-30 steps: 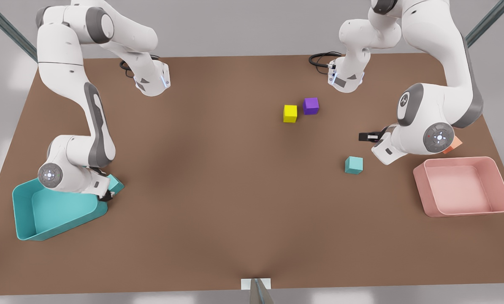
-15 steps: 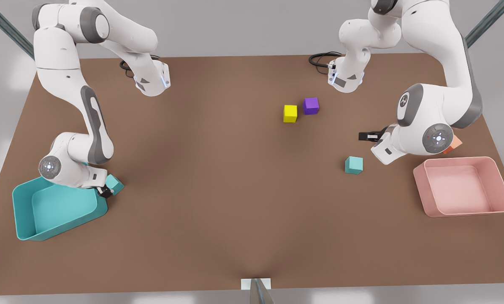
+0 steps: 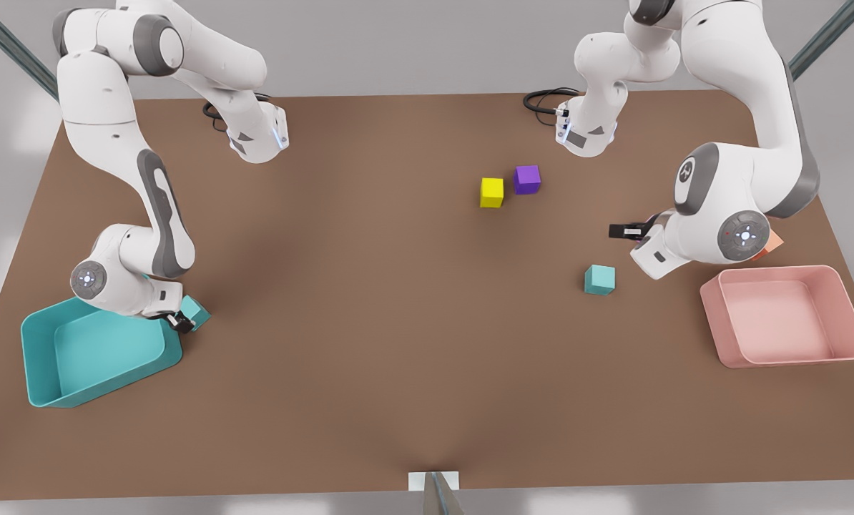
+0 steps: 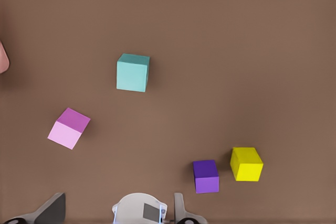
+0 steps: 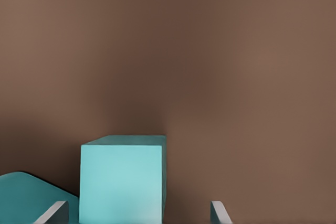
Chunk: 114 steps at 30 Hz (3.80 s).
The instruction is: Stack the two blue cubes on top of each other
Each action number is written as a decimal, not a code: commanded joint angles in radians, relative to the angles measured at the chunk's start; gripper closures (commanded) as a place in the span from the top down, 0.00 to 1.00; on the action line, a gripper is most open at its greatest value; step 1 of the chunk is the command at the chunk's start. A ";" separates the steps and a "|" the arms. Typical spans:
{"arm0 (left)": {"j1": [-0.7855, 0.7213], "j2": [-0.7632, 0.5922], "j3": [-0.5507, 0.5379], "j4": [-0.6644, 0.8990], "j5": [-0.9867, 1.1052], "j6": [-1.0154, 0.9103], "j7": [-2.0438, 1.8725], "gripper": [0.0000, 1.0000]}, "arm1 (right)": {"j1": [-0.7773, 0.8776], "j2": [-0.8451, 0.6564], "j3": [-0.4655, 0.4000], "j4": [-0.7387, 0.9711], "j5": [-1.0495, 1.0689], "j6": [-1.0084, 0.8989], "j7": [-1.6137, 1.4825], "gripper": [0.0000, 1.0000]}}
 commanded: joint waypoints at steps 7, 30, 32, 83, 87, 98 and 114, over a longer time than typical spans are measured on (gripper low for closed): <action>0.002 -0.001 0.000 -0.002 0.000 0.001 0.000 1.00 | -0.007 0.016 0.000 0.000 0.015 0.041 -0.087 1.00; 0.008 0.004 0.000 -0.003 0.000 0.000 0.000 1.00 | -0.019 0.049 0.000 -0.009 0.026 0.088 -0.087 1.00; 0.008 0.004 0.000 -0.003 0.000 0.000 0.000 1.00 | -0.019 0.049 0.000 -0.014 0.024 0.090 -0.087 1.00; 0.028 0.021 0.000 -0.003 0.000 0.004 0.007 1.00 | -0.026 0.037 0.000 -0.015 0.026 0.061 -0.082 1.00; 0.029 0.028 0.000 -0.003 0.000 0.006 0.008 1.00 | -0.026 0.039 0.000 -0.015 0.026 0.061 -0.080 1.00; 0.143 0.040 0.001 0.002 -0.021 0.014 0.341 1.00 | -0.035 0.039 -0.002 -0.021 0.026 0.061 -0.080 1.00; 0.201 0.111 0.001 -0.003 0.019 0.004 0.338 1.00 | -0.035 0.039 -0.002 -0.043 0.026 0.062 -0.073 1.00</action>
